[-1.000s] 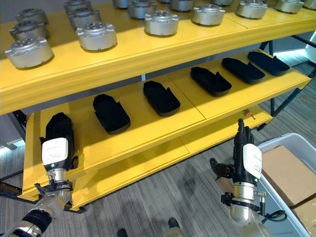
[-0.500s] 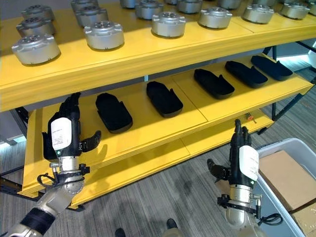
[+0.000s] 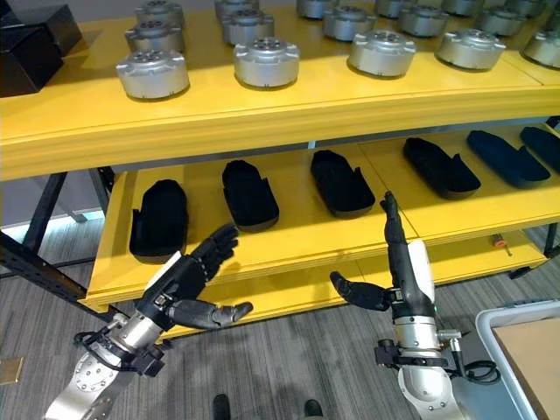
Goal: Move parts from the plastic box to the shelf.
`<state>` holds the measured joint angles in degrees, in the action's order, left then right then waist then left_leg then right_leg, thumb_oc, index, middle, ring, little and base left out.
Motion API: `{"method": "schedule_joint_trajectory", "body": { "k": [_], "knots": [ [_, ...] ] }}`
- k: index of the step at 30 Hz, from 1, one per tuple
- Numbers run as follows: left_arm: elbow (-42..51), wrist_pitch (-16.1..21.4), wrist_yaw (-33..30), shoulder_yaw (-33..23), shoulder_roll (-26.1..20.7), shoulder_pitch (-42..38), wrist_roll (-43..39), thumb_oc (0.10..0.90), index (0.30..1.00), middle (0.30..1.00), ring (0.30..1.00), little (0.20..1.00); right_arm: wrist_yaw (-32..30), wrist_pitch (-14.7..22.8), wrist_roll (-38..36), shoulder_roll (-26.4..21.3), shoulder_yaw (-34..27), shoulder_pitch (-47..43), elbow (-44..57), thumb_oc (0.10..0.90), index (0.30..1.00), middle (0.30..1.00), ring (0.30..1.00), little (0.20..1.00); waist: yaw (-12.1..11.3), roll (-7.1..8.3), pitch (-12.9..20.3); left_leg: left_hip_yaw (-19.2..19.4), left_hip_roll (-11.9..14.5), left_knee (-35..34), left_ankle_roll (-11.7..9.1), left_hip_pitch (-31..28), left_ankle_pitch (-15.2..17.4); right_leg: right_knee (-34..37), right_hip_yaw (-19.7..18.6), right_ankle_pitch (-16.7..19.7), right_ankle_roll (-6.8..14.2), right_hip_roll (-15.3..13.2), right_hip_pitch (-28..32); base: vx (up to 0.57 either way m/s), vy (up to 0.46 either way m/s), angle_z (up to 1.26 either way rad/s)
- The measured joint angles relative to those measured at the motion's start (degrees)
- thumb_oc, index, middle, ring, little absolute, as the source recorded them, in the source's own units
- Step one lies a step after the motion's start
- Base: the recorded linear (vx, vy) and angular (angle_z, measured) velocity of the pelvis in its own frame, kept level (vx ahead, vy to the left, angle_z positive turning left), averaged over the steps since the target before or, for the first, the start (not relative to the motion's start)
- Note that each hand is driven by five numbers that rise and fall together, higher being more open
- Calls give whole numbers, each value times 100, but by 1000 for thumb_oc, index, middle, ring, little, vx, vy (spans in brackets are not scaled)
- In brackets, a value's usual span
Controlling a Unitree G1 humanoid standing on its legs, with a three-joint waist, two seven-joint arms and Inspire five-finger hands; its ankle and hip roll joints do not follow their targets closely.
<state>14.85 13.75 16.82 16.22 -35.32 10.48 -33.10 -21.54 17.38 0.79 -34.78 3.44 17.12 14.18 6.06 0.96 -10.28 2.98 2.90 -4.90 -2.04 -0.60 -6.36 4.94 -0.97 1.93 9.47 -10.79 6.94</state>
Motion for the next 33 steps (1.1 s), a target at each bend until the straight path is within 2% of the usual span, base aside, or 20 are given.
{"method": "schedule_joint_trajectory", "body": {
  "k": [3, 6, 8, 11, 12, 14, 16, 18, 21, 26, 29, 33],
  "knots": [
    [7, -1, 411, 42, 50, -45, -683, 900, 1000, 1000, 1000, 1000, 43, -18, -151, 14, -28, 107, 149, 900, 1000, 1000, 1000, 1000, 54, -7, 3, 26, -104, 2, 47, 58, -4, -64, -1, -8, 29, -102, -85, -28, 203, -1],
    [4, 3, 637, 134, 73, -139, -731, 900, 1000, 1000, 1000, 1000, 122, -13, -190, 89, -38, 106, 181, 900, 1000, 1000, 1000, 1000, 131, 6, 2, 112, -197, 0, 98, 56, 35, -224, -10, -43, 72, -197, -186, -75, 143, -11],
    [-2, -121, 1108, 248, 52, -121, -770, 900, 1000, 1000, 1000, 1000, 212, -13, -321, 132, 3, 67, 182, 900, 1000, 1000, 1000, 1000, 161, 13, -2, 264, -212, 1, 173, 43, 26, -480, 69, -38, 74, -206, -384, -138, 110, -29],
    [-17, -363, 1511, 284, -13, -39, -931, 900, 1000, 1000, 1000, 1000, 284, -10, -331, 110, 10, 16, 182, 900, 1000, 1000, 1000, 1000, 158, 5, -4, 446, -133, 0, 218, 50, 25, -885, 393, -38, 68, -137, -679, -104, 44, -34],
    [-19, -517, 1662, 278, -104, -36, -1036, 900, 1000, 1000, 1000, 1000, 284, 4, -330, 100, 17, 22, 180, 900, 1000, 1000, 1000, 1000, 159, 27, 3, 474, -63, 2, 200, 35, 48, -1196, 540, -276, 42, -36, -856, -125, 20, -32],
    [-49, -622, 1799, 268, -198, -37, -1373, 900, 1000, 1000, 1000, 1000, 301, 29, -332, 72, 18, -7, 160, 900, 1000, 1000, 1000, 1000, 151, 18, 1, 523, 23, 2, 235, 47, 11, -1590, 536, -486, -21, 86, -1081, -164, -32, -12],
    [-145, -633, 1898, 261, -189, -36, -1507, 900, 1000, 1000, 1000, 1000, 357, 124, -356, 57, 43, -126, 23, 900, 1000, 1000, 1000, 1000, 132, -6, 0, 623, 107, 3, 210, 50, -59, -1661, 553, -485, -134, 180, -1164, -108, -67, -15],
    [-281, -632, 2030, 264, -114, -36, -1615, 900, 1000, 1000, 1000, 1000, 370, 177, -383, 57, 165, -425, -201, 900, 1000, 1000, 1000, 1000, -10, -73, 5, 721, 270, 3, 107, 46, -28, -1428, 623, -394, -278, 312, -1178, -128, -120, -33],
    [-356, -675, 2032, 254, 96, 9, -1620, 900, 1000, 1000, 1000, 1000, 427, 250, -428, 118, 288, -612, -227, 900, 1000, 1000, 1000, 1000, -55, -250, 6, 727, 405, 8, 33, 31, -19, -1120, 623, -216, -389, 474, -1039, -63, -77, -20],
    [-350, -777, 2201, 246, 149, 290, -1618, 900, 1000, 1000, 1000, 1000, 590, 341, -425, 118, 291, -455, -226, 900, 1000, 1000, 1000, 1000, -14, -570, 131, 734, 379, 25, -33, -81, 17, -454, 569, 68, -348, 497, -636, -43, -4, -7],
    [-350, -933, 2316, 256, 235, 341, -1616, 900, 1000, 1000, 1000, 1000, 593, 349, -377, 125, 297, -292, -227, 900, 1000, 1000, 1000, 1000, 25, -638, 169, 772, 275, 26, -50, -94, -50, -35, 633, 291, -265, 394, -375, -67, 58, 6],
    [-314, -964, 2396, 410, 259, 264, -1614, 900, 1000, 1000, 1000, 1000, 555, 349, -306, 222, 378, -257, -225, 900, 1000, 1000, 1000, 1000, 76, -627, 161, 770, 192, 27, 11, -89, -13, 4, 678, 278, -230, 296, -329, -32, 127, 10]
  ]
}}
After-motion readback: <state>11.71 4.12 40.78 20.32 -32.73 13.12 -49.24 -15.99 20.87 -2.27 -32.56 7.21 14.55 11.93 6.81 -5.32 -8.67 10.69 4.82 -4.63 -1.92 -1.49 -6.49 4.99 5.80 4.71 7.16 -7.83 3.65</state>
